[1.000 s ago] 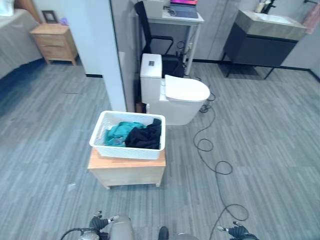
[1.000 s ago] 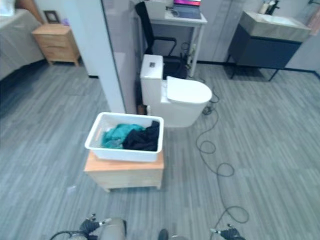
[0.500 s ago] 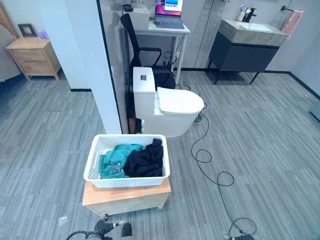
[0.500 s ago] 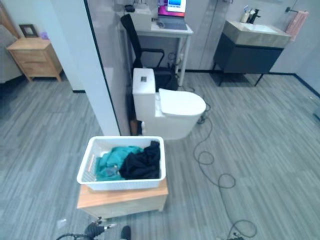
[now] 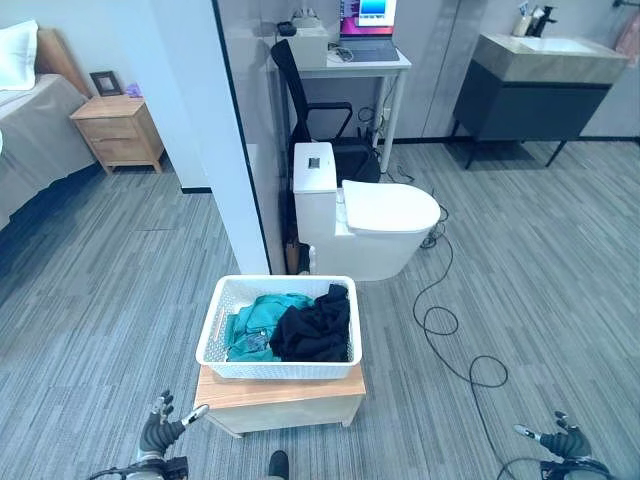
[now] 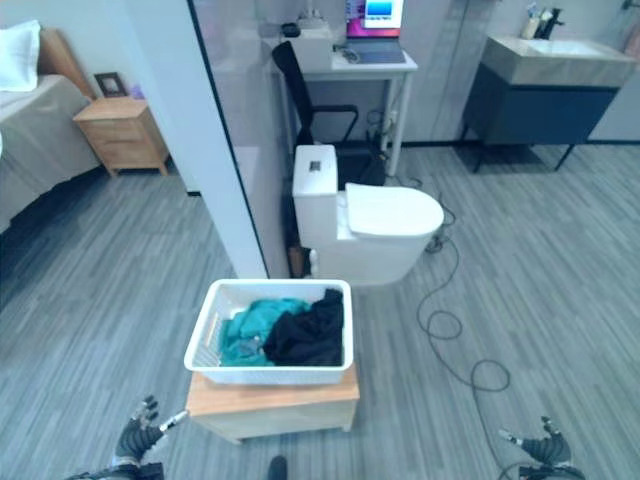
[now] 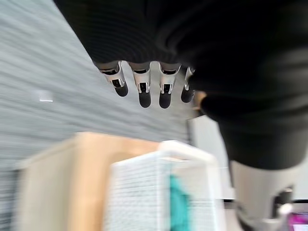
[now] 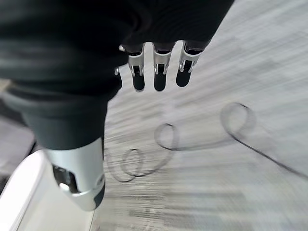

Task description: Grab the laundry basket,head to the washer,open it,put in the laundry and shut it.

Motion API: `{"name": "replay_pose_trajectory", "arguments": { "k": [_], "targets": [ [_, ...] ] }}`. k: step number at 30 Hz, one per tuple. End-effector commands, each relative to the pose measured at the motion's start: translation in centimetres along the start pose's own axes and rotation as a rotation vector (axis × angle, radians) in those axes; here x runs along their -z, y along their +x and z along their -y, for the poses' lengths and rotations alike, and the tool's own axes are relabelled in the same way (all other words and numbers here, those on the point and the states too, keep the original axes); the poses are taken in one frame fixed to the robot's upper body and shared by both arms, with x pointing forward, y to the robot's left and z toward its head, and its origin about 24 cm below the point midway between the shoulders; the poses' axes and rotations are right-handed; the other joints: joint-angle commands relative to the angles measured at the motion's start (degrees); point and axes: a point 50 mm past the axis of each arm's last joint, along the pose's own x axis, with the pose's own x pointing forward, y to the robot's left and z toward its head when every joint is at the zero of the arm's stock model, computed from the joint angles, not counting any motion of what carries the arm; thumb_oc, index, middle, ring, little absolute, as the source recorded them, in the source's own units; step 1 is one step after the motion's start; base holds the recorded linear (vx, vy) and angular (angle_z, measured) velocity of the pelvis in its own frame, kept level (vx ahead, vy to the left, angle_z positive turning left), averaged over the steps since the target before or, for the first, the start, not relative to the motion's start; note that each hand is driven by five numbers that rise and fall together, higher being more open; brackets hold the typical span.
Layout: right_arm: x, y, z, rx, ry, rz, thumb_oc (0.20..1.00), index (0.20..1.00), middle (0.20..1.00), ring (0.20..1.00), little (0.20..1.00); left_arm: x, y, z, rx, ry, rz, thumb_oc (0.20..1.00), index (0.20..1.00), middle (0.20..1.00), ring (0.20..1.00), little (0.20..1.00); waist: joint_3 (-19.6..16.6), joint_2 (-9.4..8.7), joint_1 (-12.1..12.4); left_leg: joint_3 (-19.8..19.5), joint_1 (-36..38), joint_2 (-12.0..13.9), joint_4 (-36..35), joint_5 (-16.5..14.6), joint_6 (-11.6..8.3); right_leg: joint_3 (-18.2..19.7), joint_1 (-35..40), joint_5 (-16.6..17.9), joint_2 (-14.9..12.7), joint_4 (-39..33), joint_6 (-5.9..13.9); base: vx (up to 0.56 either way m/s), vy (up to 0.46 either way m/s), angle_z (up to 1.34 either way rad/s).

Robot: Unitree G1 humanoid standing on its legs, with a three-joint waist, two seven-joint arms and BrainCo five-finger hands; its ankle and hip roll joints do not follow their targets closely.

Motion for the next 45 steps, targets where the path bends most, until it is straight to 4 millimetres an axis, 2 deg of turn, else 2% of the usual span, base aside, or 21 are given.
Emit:
{"name": "replay_pose_trajectory", "arguments": {
  "k": [1, 5, 7, 9, 10, 12, 13, 14, 19, 24, 28, 32, 36, 41, 45],
  "targets": [
    [-5.0, 1.7, 0.8, 0.057, 0.006, 0.141, 1.000, 1.000, 1.000, 1.000, 1.000, -4.3, 1.1, -1.4, -0.021, 0.126, 0.185, 1.000, 1.000, 1.000, 1.000, 1.000, 1.88, -1.60, 1.85, -1.25, 0.55, 1.84, 8.55, -11.56, -0.49, 1.64, -5.69, 2.29, -6.73, 3.96, 4.17, -0.04, 0.149, 0.15],
    [-8.6, 2.4, -1.7, -0.013, 0.050, 0.215, 1.000, 1.000, 1.000, 1.000, 1.000, -8.2, 1.8, -1.4, -0.035, 0.215, 0.310, 1.000, 1.000, 1.000, 1.000, 1.000, 3.02, -1.47, 3.27, -0.96, -2.48, 0.22, 8.80, -11.94, 0.73, 2.18, -8.66, 3.76, -8.25, 4.06, 5.07, -0.08, 0.127, 0.05],
    [-9.2, 2.3, -2.5, -0.036, 0.060, 0.227, 1.000, 1.000, 1.000, 1.000, 1.000, -8.8, 2.0, -1.1, -0.027, 0.218, 0.331, 1.000, 1.000, 1.000, 1.000, 1.000, 3.21, -1.58, 3.36, -0.86, -3.06, -0.02, 8.75, -11.92, 0.90, 2.23, -9.25, 4.02, -8.43, 3.95, 5.17, -0.07, 0.064, -0.02],
    [-10.9, 1.8, -5.4, -0.130, 0.065, 0.280, 1.000, 1.000, 1.000, 1.000, 1.000, -12.1, 3.8, -0.3, -0.029, 0.329, 0.421, 1.000, 1.000, 1.000, 1.000, 1.000, 4.64, -2.42, 3.21, -0.88, -5.21, -0.51, 9.19, -11.80, 1.07, 1.99, -10.87, 4.51, -8.77, 3.83, 5.08, -0.10, 0.042, 0.06],
    [-11.0, 1.8, -5.5, -0.129, 0.068, 0.281, 1.000, 1.000, 1.000, 1.000, 1.000, -12.2, 3.9, -0.2, -0.030, 0.331, 0.424, 1.000, 1.000, 1.000, 1.000, 1.000, 4.73, -2.49, 3.25, -0.91, -5.34, -0.54, 9.27, -11.80, 1.07, 1.97, -10.97, 4.49, -8.79, 3.87, 5.08, -0.10, 0.010, 0.07],
    [-11.8, 1.6, -6.2, -0.153, 0.068, 0.308, 1.000, 1.000, 1.000, 1.000, 1.000, -13.8, 4.9, 0.1, -0.054, 0.381, 0.450, 1.000, 1.000, 1.000, 1.000, 1.000, 5.90, -2.91, 2.85, -1.09, -6.71, -0.74, 9.58, -11.67, 1.06, 1.95, -12.10, 4.67, -8.76, 4.03, 5.05, -0.13, 0.000, 0.02],
    [-13.2, 1.3, -6.7, -0.168, 0.063, 0.354, 1.000, 1.000, 1.000, 1.000, 1.000, -15.8, 6.1, 0.6, -0.091, 0.415, 0.486, 1.000, 1.000, 1.000, 1.000, 1.000, 7.58, -3.23, 2.21, -1.16, -8.26, -0.66, 9.82, -11.34, 1.08, 2.37, -14.22, 5.13, -8.68, 4.56, 4.91, -0.14, -0.002, 0.01],
    [-13.3, 1.3, -6.7, -0.166, 0.065, 0.355, 1.000, 1.000, 1.000, 1.000, 1.000, -16.0, 6.2, 0.6, -0.091, 0.415, 0.488, 1.000, 1.000, 1.000, 1.000, 1.000, 7.65, -3.23, 2.28, -1.14, -8.42, -0.65, 9.88, -11.32, 1.09, 2.42, -14.41, 5.13, -8.68, 4.65, 4.90, -0.16, 0.001, 0.00],
    [-16.2, 0.8, -6.7, -0.172, 0.078, 0.450, 1.000, 1.000, 1.000, 1.000, 1.000, -20.7, 8.0, 1.6, -0.155, 0.428, 0.559, 1.000, 1.000, 1.000, 1.000, 1.000, 11.02, -3.56, 0.82, -0.50, -11.00, -0.04, 9.05, -9.86, 1.07, 2.91, -18.72, 6.23, -8.26, 5.30, 4.87, -0.10, 0.004, -0.08],
    [-16.7, 0.8, -5.6, -0.137, 0.099, 0.460, 1.000, 1.000, 1.000, 1.000, 1.000, -24.4, 9.0, 1.7, -0.189, 0.470, 0.583, 1.000, 1.000, 1.000, 1.000, 1.000, 13.81, -3.39, -0.56, -0.53, -13.56, 0.19, 8.58, -8.33, 0.75, 2.63, -21.65, 6.82, -8.15, 5.51, 4.77, -0.08, -0.006, -0.11],
    [-16.5, 0.7, -5.5, -0.137, 0.121, 0.456, 1.000, 1.000, 1.000, 1.000, 1.000, -25.6, 9.2, 0.8, -0.231, 0.492, 0.581, 1.000, 1.000, 1.000, 1.000, 1.000, 15.13, -3.13, -1.36, -0.45, -15.31, 0.27, 8.87, -7.97, 0.50, 2.76, -23.29, 7.23, -8.23, 5.51, 4.67, -0.06, -0.011, -0.01],
    [-16.3, 0.3, -6.4, -0.171, 0.137, 0.466, 1.000, 1.000, 1.000, 1.000, 1.000, -26.5, 9.3, -0.1, -0.290, 0.521, 0.578, 1.000, 1.000, 1.000, 1.000, 1.000, 15.81, -2.66, -2.15, -0.23, -17.18, 0.36, 9.22, -7.80, 0.26, 3.10, -25.53, 7.43, -8.49, 5.57, 4.52, -0.05, -0.017, -0.02],
    [-16.1, 0.0, -7.6, -0.210, 0.147, 0.462, 1.000, 1.000, 1.000, 1.000, 1.000, -25.9, 9.5, -0.5, -0.319, 0.516, 0.551, 1.000, 1.000, 1.000, 1.000, 1.000, 15.89, -2.50, -2.49, 0.07, -17.77, 0.31, 8.99, -7.58, 0.15, 3.40, -26.39, 7.78, -8.61, 5.42, 4.47, -0.01, -0.006, 0.00],
    [-16.1, -0.2, -7.8, -0.203, 0.165, 0.468, 1.000, 1.000, 1.000, 1.000, 1.000, -24.4, 9.9, -0.2, -0.312, 0.554, 0.498, 1.000, 1.000, 1.000, 1.000, 1.000, 15.92, -2.44, -2.99, 0.21, -17.91, 0.49, 8.35, -7.24, 0.06, 3.63, -27.15, 7.94, -8.58, 5.46, 4.31, 0.00, 0.000, 0.00],
    [-16.9, -0.5, -7.6, -0.189, 0.183, 0.505, 1.000, 1.000, 1.000, 1.000, 1.000, -23.2, 10.7, 0.4, -0.308, 0.557, 0.442, 1.000, 1.000, 1.000, 1.000, 1.000, 16.03, -2.92, -3.58, 0.29, -17.90, 0.72, 7.93, -7.04, 0.03, 3.68, -27.42, 8.18, -8.47, 5.22, 4.29, 0.00, 0.000, 0.00]
  ]
}}
